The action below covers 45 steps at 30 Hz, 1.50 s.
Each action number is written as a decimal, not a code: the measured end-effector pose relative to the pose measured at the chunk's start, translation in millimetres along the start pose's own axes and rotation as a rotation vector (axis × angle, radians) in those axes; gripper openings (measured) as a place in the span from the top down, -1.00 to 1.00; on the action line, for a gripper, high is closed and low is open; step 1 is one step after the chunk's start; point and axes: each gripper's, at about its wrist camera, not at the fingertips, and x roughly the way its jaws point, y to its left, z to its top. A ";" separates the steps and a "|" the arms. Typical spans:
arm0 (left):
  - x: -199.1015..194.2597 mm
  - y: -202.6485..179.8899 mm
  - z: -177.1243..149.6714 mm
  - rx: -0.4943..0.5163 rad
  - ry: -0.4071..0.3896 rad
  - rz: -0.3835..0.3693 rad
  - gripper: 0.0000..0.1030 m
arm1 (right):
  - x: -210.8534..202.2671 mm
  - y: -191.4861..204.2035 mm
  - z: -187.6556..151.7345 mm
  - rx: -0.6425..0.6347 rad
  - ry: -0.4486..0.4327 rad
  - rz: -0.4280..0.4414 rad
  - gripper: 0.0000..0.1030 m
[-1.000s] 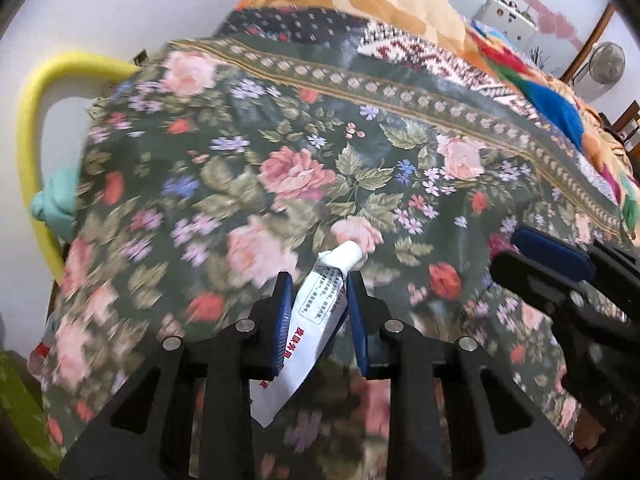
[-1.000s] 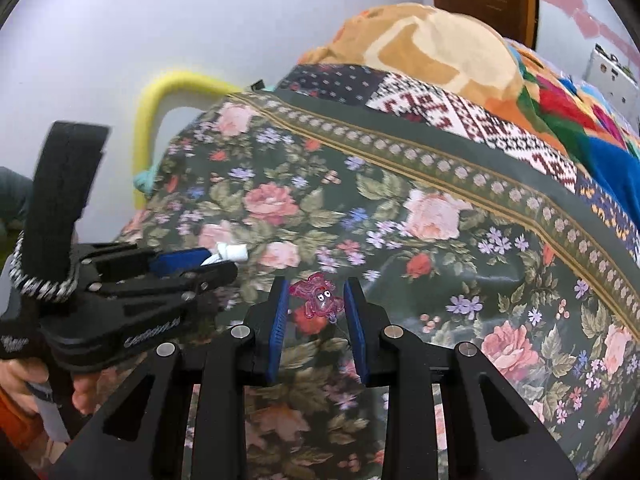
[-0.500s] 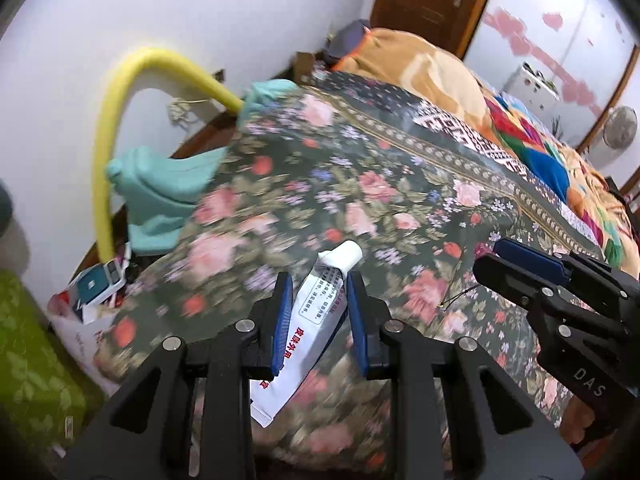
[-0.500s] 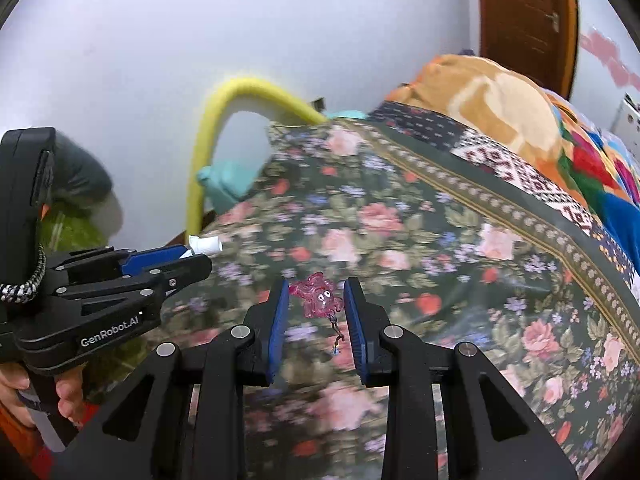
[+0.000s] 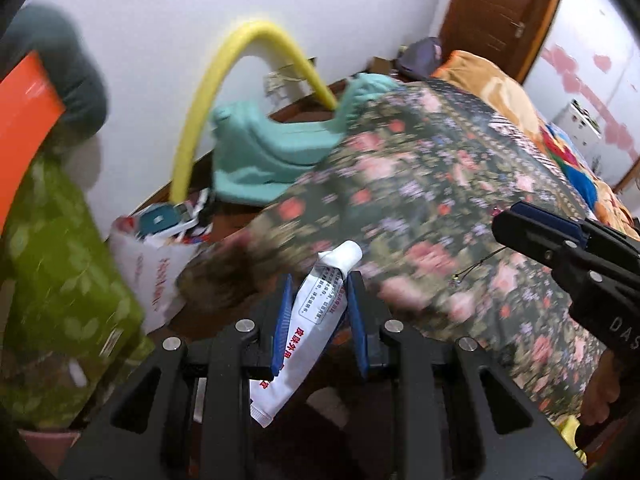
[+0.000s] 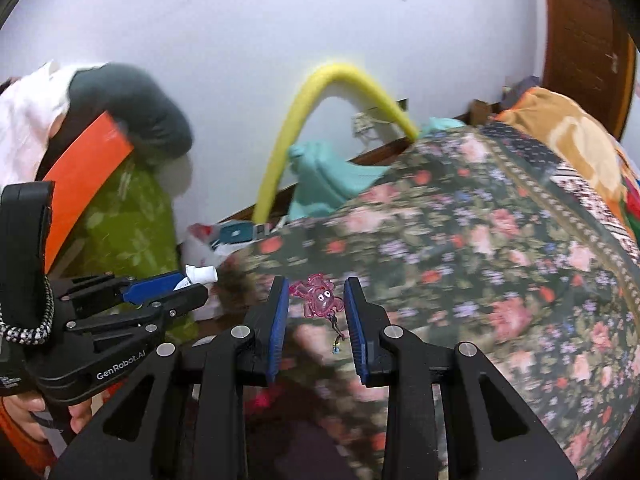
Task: Collect trash
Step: 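Carry the purple toy and toothpaste tube down over the white cup, then open both grippers to drop the toy and toothpaste into the cup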
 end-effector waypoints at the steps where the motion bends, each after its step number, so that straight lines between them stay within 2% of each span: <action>1: -2.4 7.4 -5.1 -0.011 0.000 0.008 0.48 | 3.0 6.8 -0.9 -0.007 0.006 0.007 0.50; 5: -11.4 52.7 -33.8 -0.102 0.002 0.031 0.48 | 17.7 46.3 -8.7 -0.052 0.044 0.046 0.50; 10: -10.0 92.7 -61.4 -0.157 0.037 0.058 0.48 | 43.3 93.2 -21.7 -0.118 0.113 0.091 0.50; 17: 10.9 151.4 -102.5 -0.261 0.114 0.092 0.48 | 82.1 149.8 -41.7 -0.194 0.215 0.158 0.50; 23: 38.7 194.0 -135.1 -0.369 0.198 0.103 0.48 | 131.6 184.6 -56.6 -0.218 0.344 0.208 0.50; 28: 69.3 219.0 -162.1 -0.440 0.286 0.108 0.48 | 169.8 204.2 -68.8 -0.228 0.447 0.240 0.50; 32: 87.2 233.9 -173.6 -0.498 0.321 0.094 0.48 | 189.2 213.8 -73.3 -0.241 0.482 0.249 0.48; 37: 92.6 239.6 -171.5 -0.530 0.314 0.064 0.48 | 203.9 213.0 -71.7 -0.204 0.531 0.286 0.44; 38: 92.7 240.8 -170.3 -0.538 0.310 0.060 0.48 | 207.5 211.9 -70.8 -0.189 0.547 0.298 0.41; 40: 93.0 241.5 -167.6 -0.536 0.304 0.064 0.45 | 210.7 211.0 -70.0 -0.179 0.562 0.299 0.17; 42: 91.7 241.1 -165.7 -0.521 0.299 0.085 0.36 | 209.7 211.4 -68.9 -0.184 0.555 0.281 0.12; 45: 89.4 241.5 -164.9 -0.522 0.297 0.074 0.33 | 204.0 206.5 -67.2 -0.178 0.544 0.261 0.12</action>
